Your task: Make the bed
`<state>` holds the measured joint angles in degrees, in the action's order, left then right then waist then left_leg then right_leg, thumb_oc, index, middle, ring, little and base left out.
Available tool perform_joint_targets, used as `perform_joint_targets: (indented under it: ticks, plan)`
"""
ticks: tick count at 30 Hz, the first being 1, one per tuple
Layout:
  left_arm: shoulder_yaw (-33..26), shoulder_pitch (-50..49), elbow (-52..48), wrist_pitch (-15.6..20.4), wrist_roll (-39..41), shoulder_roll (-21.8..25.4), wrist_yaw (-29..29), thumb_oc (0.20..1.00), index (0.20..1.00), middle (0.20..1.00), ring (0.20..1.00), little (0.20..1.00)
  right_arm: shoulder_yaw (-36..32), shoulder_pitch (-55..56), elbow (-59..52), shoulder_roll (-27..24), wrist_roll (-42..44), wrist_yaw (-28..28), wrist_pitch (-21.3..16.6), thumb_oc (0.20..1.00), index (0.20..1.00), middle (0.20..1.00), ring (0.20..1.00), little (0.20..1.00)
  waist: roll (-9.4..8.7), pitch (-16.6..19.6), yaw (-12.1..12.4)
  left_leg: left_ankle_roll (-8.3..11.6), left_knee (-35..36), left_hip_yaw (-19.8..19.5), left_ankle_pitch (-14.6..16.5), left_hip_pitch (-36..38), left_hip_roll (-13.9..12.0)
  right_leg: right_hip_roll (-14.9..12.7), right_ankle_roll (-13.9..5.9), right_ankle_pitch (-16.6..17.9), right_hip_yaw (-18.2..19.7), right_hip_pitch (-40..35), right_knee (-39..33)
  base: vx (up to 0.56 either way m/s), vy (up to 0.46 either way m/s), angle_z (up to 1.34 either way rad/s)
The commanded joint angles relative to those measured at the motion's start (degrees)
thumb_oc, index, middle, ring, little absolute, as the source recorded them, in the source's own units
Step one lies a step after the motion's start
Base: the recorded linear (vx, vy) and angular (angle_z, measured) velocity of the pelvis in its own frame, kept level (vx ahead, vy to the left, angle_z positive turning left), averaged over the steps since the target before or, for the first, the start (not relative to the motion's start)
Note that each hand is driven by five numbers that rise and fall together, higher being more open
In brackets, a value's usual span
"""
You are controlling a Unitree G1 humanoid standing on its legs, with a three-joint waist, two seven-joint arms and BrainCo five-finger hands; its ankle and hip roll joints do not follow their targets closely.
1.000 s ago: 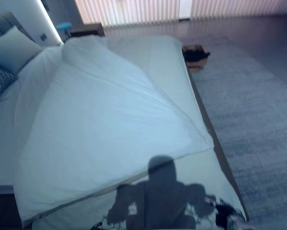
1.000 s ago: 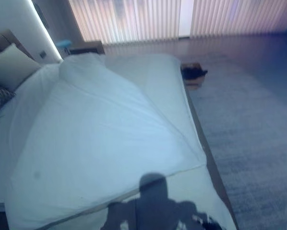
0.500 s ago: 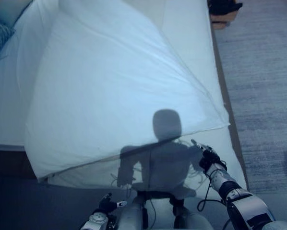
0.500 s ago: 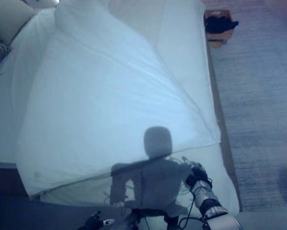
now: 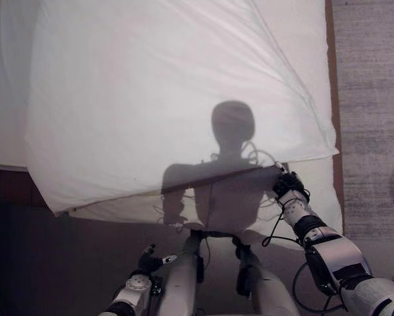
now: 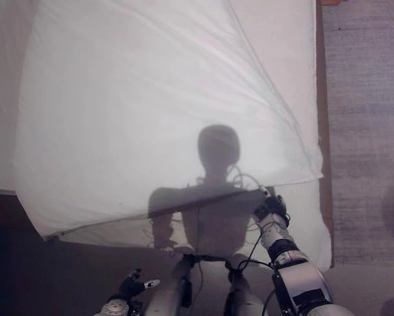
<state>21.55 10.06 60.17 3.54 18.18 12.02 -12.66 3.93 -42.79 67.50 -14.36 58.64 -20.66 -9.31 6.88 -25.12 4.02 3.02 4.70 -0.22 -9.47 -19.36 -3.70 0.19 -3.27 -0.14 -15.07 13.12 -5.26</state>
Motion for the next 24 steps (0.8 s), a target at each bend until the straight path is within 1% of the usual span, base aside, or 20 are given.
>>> perform_joint_targets:
  ticks: [1,3,4,7,12,13,14,17,18,20,21,22,23,24]
  plan:
    - [5.5,2.3,0.4,0.2,2.2,-3.7,-0.6,1.0,1.0,1.0,1.0,1.0,-1.4,-11.5,-4.5,-3.1,2.5,1.0,-7.8,1.0,1.0,1.0,1.0,1.0,-2.36,-1.2,1.4,1.36,0.3,0.3,3.1,2.3,3.0,-4.8,-3.71,4.3,2.0,3.0,1.6,0.02,0.002,0.03]
    - [5.5,2.4,0.4,0.2,2.2,-3.7,-0.6,1.0,1.0,1.0,1.0,1.0,-1.4,-11.5,-4.5,-3.1,2.6,1.1,-7.8,1.0,1.0,1.0,1.0,1.0,-2.35,-1.1,1.4,1.36,0.3,0.3,3.1,2.2,3.0,-4.8,-3.71,4.3,2.0,3.1,1.6,0.02,0.003,0.05]
    - [5.9,2.6,0.0,0.3,2.3,-3.7,-0.8,1.0,1.0,1.0,1.0,1.0,-1.6,-12.5,-4.8,-3.5,2.9,0.8,-8.6,1.0,1.0,1.0,1.0,1.0,-2.31,-1.2,1.5,1.35,0.3,0.0,3.1,1.9,3.1,-4.8,-3.76,4.3,2.1,3.3,1.7,0.02,0.005,0.07]
    - [6.0,2.9,0.0,0.3,2.1,-3.5,-0.9,1.0,1.0,1.0,1.0,1.0,-1.2,-13.3,-5.2,-4.4,2.1,0.3,-9.1,1.0,1.0,1.0,1.0,1.0,-2.3,-1.3,1.5,1.38,0.3,-0.2,3.1,1.5,3.2,-4.9,-3.82,4.4,2.1,3.7,1.7,0.01,0.003,0.02]
    - [6.0,2.9,-0.3,0.1,1.8,-3.4,-1.6,1.0,1.0,1.0,1.0,1.0,0.0,-13.0,-5.3,-5.3,-2.4,-2.6,-9.0,1.0,1.0,1.0,1.0,1.0,-2.63,-1.3,1.1,1.29,0.3,-0.5,3.2,1.4,3.3,-4.9,-3.87,4.4,1.9,3.7,1.7,0.01,0.004,0.04]
    - [5.8,2.9,-0.2,0.0,1.6,-3.5,-2.8,1.0,1.0,1.0,1.0,1.0,0.5,-11.6,-6.3,-4.7,-6.0,-6.2,-9.7,1.0,1.0,1.0,1.0,1.0,-3.04,-1.5,0.6,1.2,0.3,-0.3,3.3,1.7,3.3,-4.9,-3.85,4.4,2.2,3.6,1.7,0.02,0.035,0.0]
    - [5.6,3.4,0.3,0.0,1.5,-3.8,-3.8,1.0,1.0,1.0,1.0,1.0,0.7,-9.1,-8.4,-3.0,-7.7,-8.1,-10.3,1.0,1.0,1.0,1.0,1.0,-3.53,-1.7,-0.1,1.08,0.3,-0.1,3.4,2.0,3.2,-4.8,-3.82,4.4,2.6,3.5,1.8,0.02,0.035,-0.01]
    - [5.4,3.5,0.3,0.0,1.3,-3.9,-4.4,1.0,1.0,1.0,1.0,1.0,1.1,-6.8,-10.7,-2.0,-9.5,-9.7,-10.5,1.0,1.0,1.0,1.0,1.0,-3.89,-1.7,-0.7,1.04,0.3,0.1,3.5,2.2,3.2,-4.9,-3.85,4.4,2.8,3.4,1.8,0.0,0.0,0.0]
    - [4.8,3.7,0.6,-0.1,1.0,-4.1,-5.5,1.0,1.0,1.0,1.0,1.0,1.0,-2.7,-14.4,-0.6,-11.5,-11.2,-11.0,1.0,1.0,1.0,1.0,1.0,-4.36,-1.8,-1.5,0.92,0.3,0.4,3.7,2.4,3.2,-4.9,-3.88,4.4,3.2,3.4,1.9,0.0,0.0,0.0]
    - [4.2,3.9,0.2,0.2,0.4,-4.1,-6.9,1.0,1.0,1.0,1.0,1.0,0.7,1.5,-18.1,-0.4,-16.1,-14.7,-11.4,1.0,1.0,1.0,1.0,1.0,-4.73,-2.0,-2.3,0.79,0.3,0.7,3.9,2.5,3.2,-5.0,-4.0,4.6,3.6,3.5,1.9,-0.01,0.021,0.01]
    - [4.2,3.8,0.2,0.1,0.4,-4.1,-6.9,1.0,1.0,1.0,1.0,1.0,0.7,1.7,-18.4,-0.3,-16.3,-15.0,-11.3,1.0,1.0,1.0,1.0,1.0,-4.75,-2.0,-2.3,0.78,0.3,0.7,3.9,2.6,3.2,-5.0,-4.01,4.6,3.6,3.4,1.9,-0.03,0.036,-0.07]
    - [3.6,4.0,0.0,0.4,-0.5,-3.8,-7.8,1.0,1.0,1.0,1.0,1.0,1.0,4.6,-21.5,-0.8,-22.4,-18.2,-9.7,1.0,1.0,1.0,1.0,1.0,-5.04,-2.2,-3.0,0.7,0.3,1.0,3.9,2.7,3.3,-5.1,-4.14,4.8,3.9,3.5,1.9,-0.02,0.022,-0.11]
    - [3.6,4.0,0.0,0.4,-0.5,-3.8,-7.8,1.0,1.0,1.0,1.0,1.0,1.0,4.7,-21.6,-0.8,-22.4,-18.2,-9.7,1.0,1.0,1.0,1.0,1.0,-5.04,-2.2,-2.9,0.7,0.3,1.0,3.9,2.7,3.3,-5.1,-4.14,4.8,3.9,3.5,1.9,-0.05,0.037,-0.14]
    - [3.2,4.2,-0.6,0.9,-1.5,-3.2,-8.8,1.0,1.0,1.0,1.0,1.0,0.6,6.8,-24.7,-1.7,-28.2,-21.6,-8.7,1.0,1.0,1.0,1.0,1.0,-5.13,-2.5,-3.5,0.58,0.3,1.3,4.0,2.7,3.3,-5.1,-4.28,5.1,4.3,3.7,1.8,-0.04,0.021,-0.12]
